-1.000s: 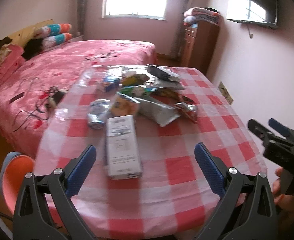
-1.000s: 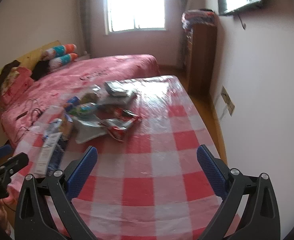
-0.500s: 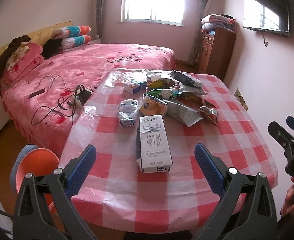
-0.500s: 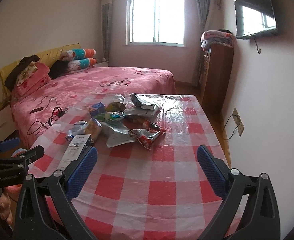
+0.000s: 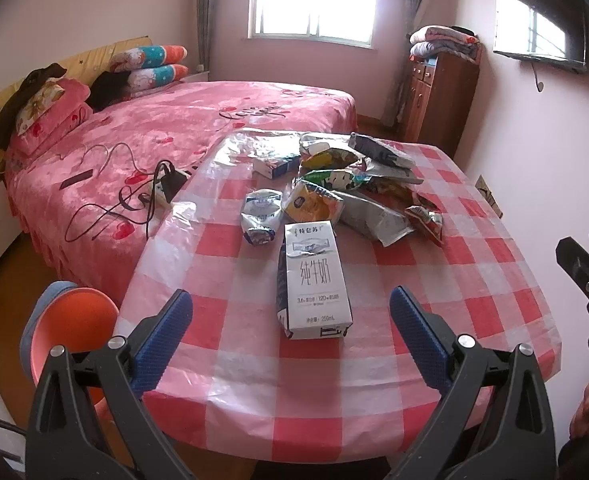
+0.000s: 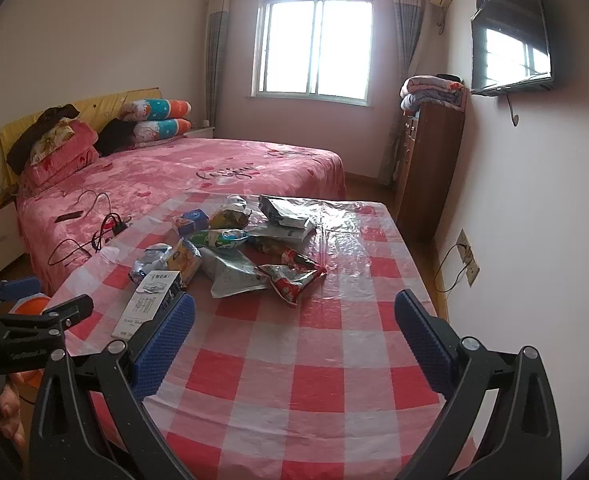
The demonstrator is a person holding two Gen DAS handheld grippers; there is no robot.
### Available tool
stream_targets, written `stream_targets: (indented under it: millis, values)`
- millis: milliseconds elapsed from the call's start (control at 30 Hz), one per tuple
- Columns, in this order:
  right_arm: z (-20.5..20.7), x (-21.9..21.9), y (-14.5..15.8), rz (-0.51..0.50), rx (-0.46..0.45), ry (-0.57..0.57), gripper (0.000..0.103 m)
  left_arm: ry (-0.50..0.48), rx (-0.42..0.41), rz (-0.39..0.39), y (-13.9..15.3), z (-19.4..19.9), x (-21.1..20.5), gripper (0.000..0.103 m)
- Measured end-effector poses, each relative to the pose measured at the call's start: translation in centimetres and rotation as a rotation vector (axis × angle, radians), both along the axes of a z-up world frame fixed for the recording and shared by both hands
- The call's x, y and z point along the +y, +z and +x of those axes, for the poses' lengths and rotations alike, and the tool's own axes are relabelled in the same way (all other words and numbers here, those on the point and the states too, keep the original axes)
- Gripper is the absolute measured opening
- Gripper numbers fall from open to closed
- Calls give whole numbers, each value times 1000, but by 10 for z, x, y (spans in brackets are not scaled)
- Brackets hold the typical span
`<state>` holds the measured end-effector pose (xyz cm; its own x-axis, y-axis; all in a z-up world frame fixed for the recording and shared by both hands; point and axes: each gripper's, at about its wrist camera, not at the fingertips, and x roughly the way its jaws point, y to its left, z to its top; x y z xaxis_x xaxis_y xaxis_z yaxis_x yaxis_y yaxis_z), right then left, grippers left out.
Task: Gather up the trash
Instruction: 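Close the left gripper on the white milk carton while the right grips the red snack bag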
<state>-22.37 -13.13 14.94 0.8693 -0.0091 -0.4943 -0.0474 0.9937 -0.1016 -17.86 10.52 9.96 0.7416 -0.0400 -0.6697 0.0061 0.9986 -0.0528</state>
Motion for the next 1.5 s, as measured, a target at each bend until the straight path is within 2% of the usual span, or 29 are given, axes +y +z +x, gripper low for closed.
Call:
stream_targets:
  millis: [300, 567, 967, 1167, 1400, 1433, 1500]
  values:
    - [7, -6, -12, 33, 35, 9, 99, 7, 25, 17, -11, 6, -2, 99]
    - [22, -19, -29, 104, 95, 36, 99, 16, 71, 1, -24, 15, 0, 99]
    - [45, -30, -57, 156, 169, 78, 99, 17, 136, -15, -44, 30, 0, 99]
    - [69, -51, -70, 213, 228, 80, 99, -21, 170, -68, -54, 42, -2, 99]
    - [119, -82, -83, 394, 328, 94, 98, -21, 212, -103, -65, 63, -1, 99]
    - [127, -86, -86, 446, 348, 97, 96, -19, 218, -101, -67, 66, -2, 99]
    - [145, -92, -93, 540, 393, 108, 85, -20, 227, -93, -70, 72, -4, 99]
